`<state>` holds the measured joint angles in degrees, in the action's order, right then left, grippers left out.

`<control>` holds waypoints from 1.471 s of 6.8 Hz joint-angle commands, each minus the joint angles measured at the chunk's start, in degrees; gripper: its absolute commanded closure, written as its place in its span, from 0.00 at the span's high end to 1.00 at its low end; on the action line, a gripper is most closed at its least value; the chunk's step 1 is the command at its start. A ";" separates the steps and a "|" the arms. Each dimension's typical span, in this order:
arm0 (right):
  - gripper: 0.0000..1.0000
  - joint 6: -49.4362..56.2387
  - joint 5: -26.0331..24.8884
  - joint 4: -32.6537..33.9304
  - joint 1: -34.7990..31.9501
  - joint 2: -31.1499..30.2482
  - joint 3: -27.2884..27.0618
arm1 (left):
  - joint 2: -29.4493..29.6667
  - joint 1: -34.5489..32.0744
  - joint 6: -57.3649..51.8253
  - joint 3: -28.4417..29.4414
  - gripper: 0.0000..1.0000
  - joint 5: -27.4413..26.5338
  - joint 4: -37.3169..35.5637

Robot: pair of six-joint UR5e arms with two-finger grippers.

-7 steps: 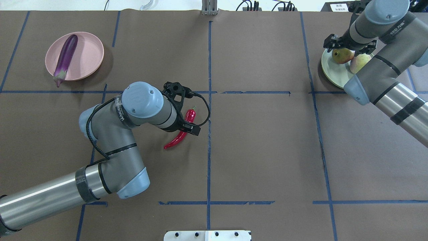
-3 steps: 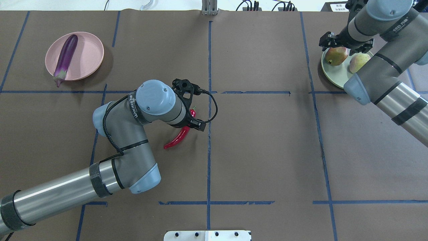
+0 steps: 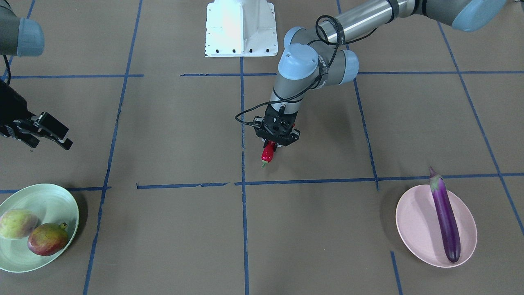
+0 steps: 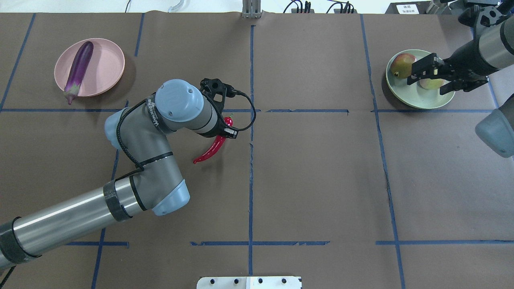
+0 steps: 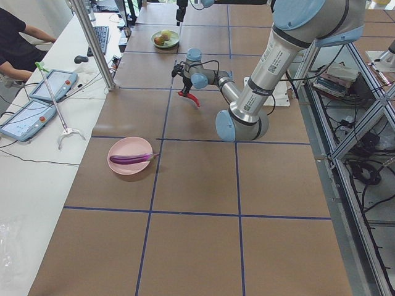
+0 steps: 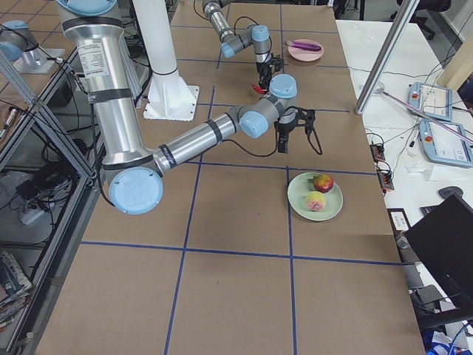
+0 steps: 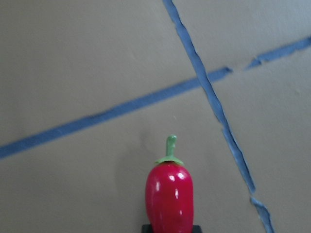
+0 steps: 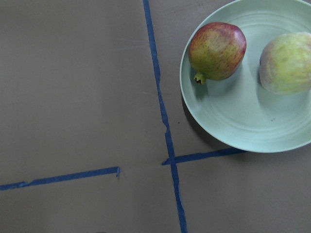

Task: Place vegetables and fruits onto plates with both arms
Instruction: 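Grasp the red chili with the left gripper while the right releases the pomegranate, then carry the chili to the pink plate and release it with the left gripper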

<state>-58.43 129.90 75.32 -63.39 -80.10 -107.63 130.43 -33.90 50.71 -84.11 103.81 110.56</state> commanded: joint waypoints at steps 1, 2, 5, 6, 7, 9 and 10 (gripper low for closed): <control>1.00 0.50 0.53 -0.09 -1.03 -5.74 -4.85 | -1.31 -7.81 6.11 -0.70 0.00 -0.01 0.79; 1.00 0.51 0.53 -0.18 -1.21 -7.07 -6.09 | -3.84 -11.85 13.47 -0.10 0.00 -0.01 0.71; 1.00 0.42 -0.16 -0.44 -1.13 -8.40 -6.80 | -8.09 -22.06 14.33 7.34 0.00 0.26 0.53; 1.00 0.42 -0.26 -0.44 -1.13 -8.49 -6.89 | -8.09 -23.04 14.24 11.21 0.00 -0.01 1.14; 1.00 0.42 -0.34 -0.44 -1.21 -8.40 -6.89 | -7.83 -23.23 14.24 14.12 0.04 -0.18 1.32; 1.00 0.33 -0.34 -0.44 -1.21 -8.49 -6.89 | -7.82 -26.11 3.85 17.91 0.89 -0.18 2.55; 1.00 0.33 -0.26 -0.44 -1.21 -8.49 -6.98 | -6.60 -26.22 2.57 17.75 1.00 -0.10 2.90</control>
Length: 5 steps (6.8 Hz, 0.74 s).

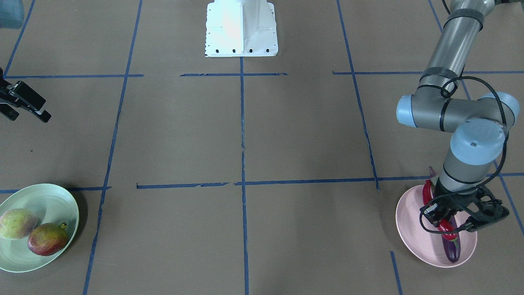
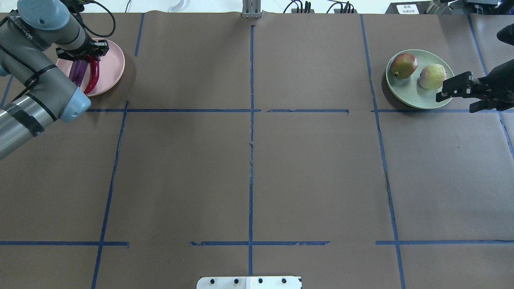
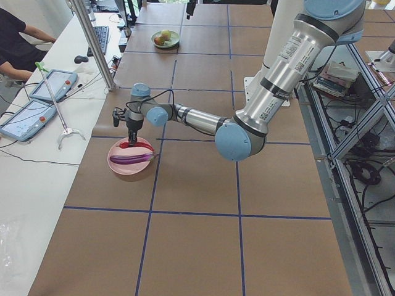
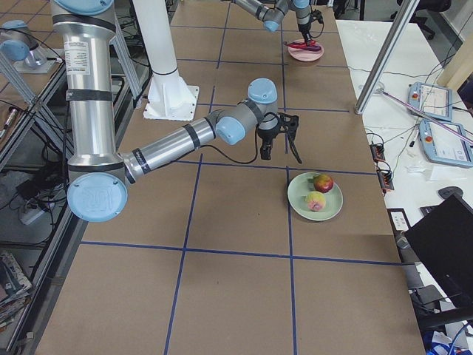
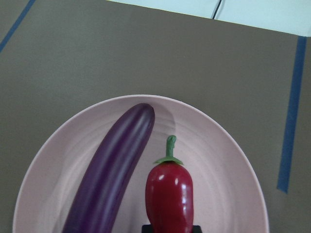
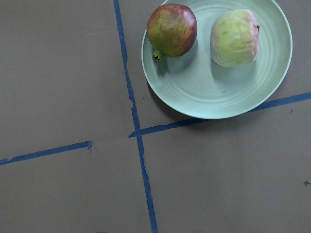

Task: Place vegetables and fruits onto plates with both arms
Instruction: 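Carry the chili to the pink plate and release it with the left gripper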

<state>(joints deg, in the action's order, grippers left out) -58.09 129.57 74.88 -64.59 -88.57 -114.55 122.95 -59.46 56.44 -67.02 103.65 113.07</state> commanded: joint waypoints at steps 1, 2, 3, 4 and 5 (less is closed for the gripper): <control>1.00 -0.01 0.15 0.00 -0.09 -0.03 -0.06 | 1.32 -1.18 -3.26 -0.47 1.00 0.84 0.22; 1.00 0.17 0.67 0.00 -1.31 -0.03 -0.06 | 0.98 -1.27 -3.26 -2.75 1.00 4.77 -0.13; 1.00 0.26 1.03 0.43 -4.02 -0.11 -0.23 | -0.59 -3.36 -3.61 -6.51 1.00 9.07 -0.31; 1.00 0.69 4.42 0.44 -7.09 -1.77 -0.67 | -7.74 -3.73 -7.27 -14.64 1.00 12.25 -0.39; 1.00 6.18 7.94 0.53 -10.95 -4.48 -0.68 | -15.47 -5.04 -13.74 -22.03 1.00 16.54 -0.48</control>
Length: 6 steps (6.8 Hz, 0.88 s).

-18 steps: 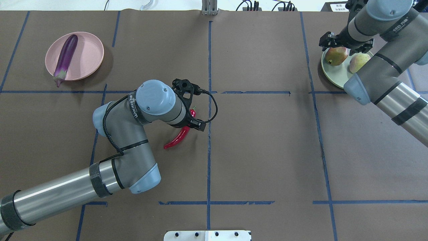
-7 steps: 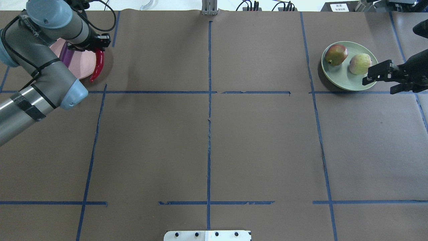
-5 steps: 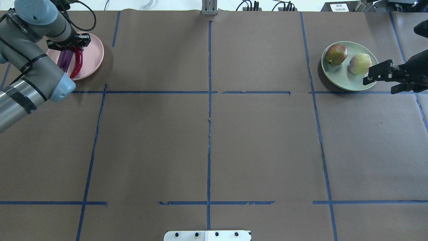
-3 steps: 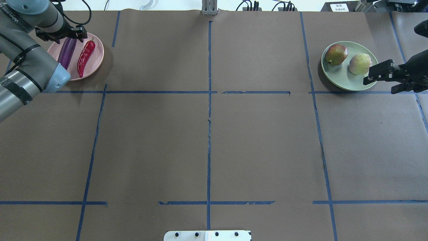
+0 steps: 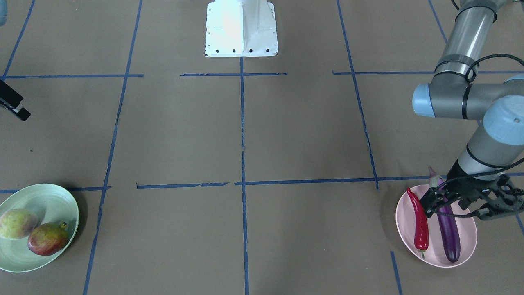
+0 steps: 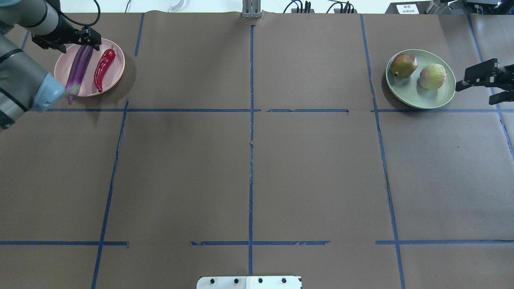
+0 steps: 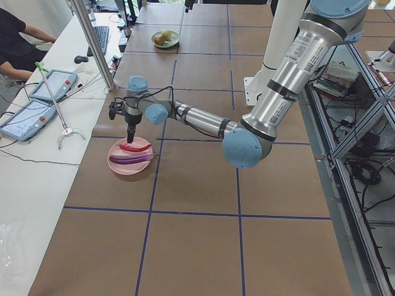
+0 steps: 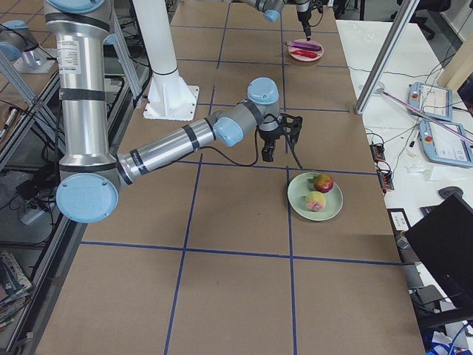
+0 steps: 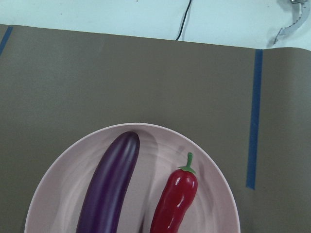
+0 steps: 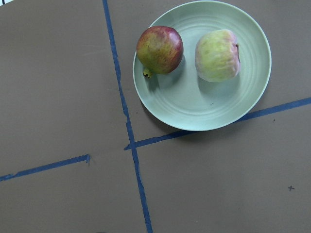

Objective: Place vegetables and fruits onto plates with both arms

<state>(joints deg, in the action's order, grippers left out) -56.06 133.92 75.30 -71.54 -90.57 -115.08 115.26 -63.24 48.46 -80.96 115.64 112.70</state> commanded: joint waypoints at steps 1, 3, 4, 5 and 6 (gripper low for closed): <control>1.00 14.04 4.06 0.11 -7.70 -8.16 -0.14 | -16.12 -5.62 -14.36 -13.04 1.00 11.12 -0.03; 1.00 29.81 3.98 4.72 -10.45 -12.78 1.87 | -24.71 -15.39 -35.70 -13.18 1.00 18.21 -1.16; 1.00 39.36 3.89 12.86 -13.25 -12.52 1.79 | -24.73 -20.38 -45.20 -13.09 1.00 18.13 -9.00; 1.00 47.72 3.89 20.08 -15.10 -12.17 1.70 | -24.56 -25.74 -58.17 -13.17 1.00 18.04 -17.69; 1.00 51.46 3.89 23.80 -16.51 -11.39 1.53 | -24.29 -29.36 -63.96 -13.87 1.00 18.04 -24.48</control>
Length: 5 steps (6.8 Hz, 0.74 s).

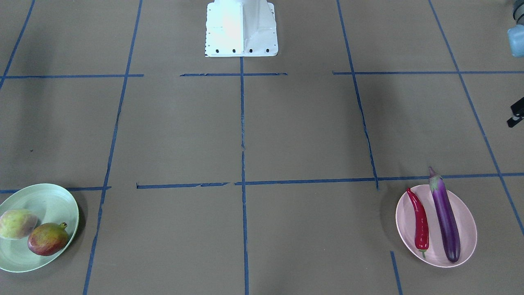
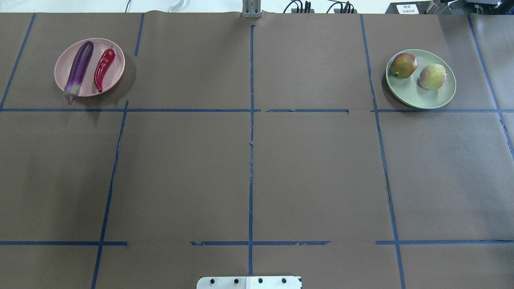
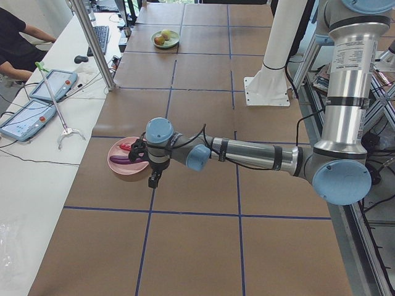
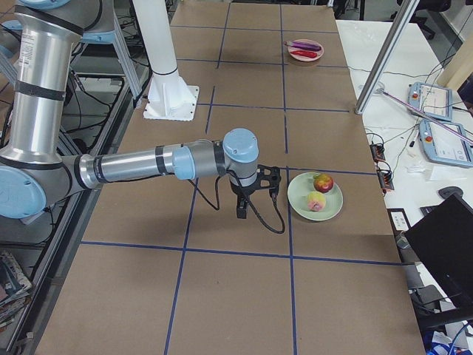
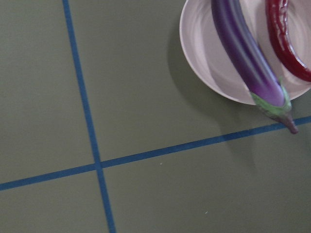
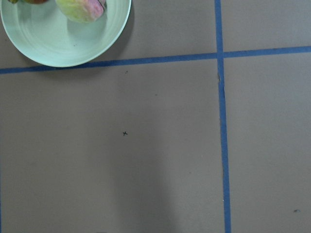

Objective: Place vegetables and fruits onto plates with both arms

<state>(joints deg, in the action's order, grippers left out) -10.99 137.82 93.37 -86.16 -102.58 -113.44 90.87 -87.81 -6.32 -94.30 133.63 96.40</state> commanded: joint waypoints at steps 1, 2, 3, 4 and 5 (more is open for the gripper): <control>1.00 6.76 -0.09 6.64 -1.73 0.54 -0.38 | -0.51 -4.91 -9.41 -0.53 1.00 0.32 -11.46; 1.00 6.68 -0.09 6.73 -1.90 0.02 -1.16 | -0.96 -5.09 -9.41 -0.70 1.00 0.41 -16.10; 1.00 5.64 -0.09 6.65 -1.73 -0.33 -1.52 | -1.22 -5.09 -9.41 -1.92 1.00 0.41 -19.80; 1.00 5.71 -0.18 6.47 -1.73 -0.42 -1.61 | -3.31 -4.92 -9.23 -2.02 1.00 1.54 -19.84; 1.00 5.71 -0.27 6.56 -1.64 -0.95 -1.52 | -3.25 -4.91 -8.71 -2.37 1.00 7.03 -20.36</control>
<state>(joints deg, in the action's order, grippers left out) -5.21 137.64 99.91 -87.87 -103.07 -114.94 88.26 -92.76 -15.46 -96.27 136.29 76.95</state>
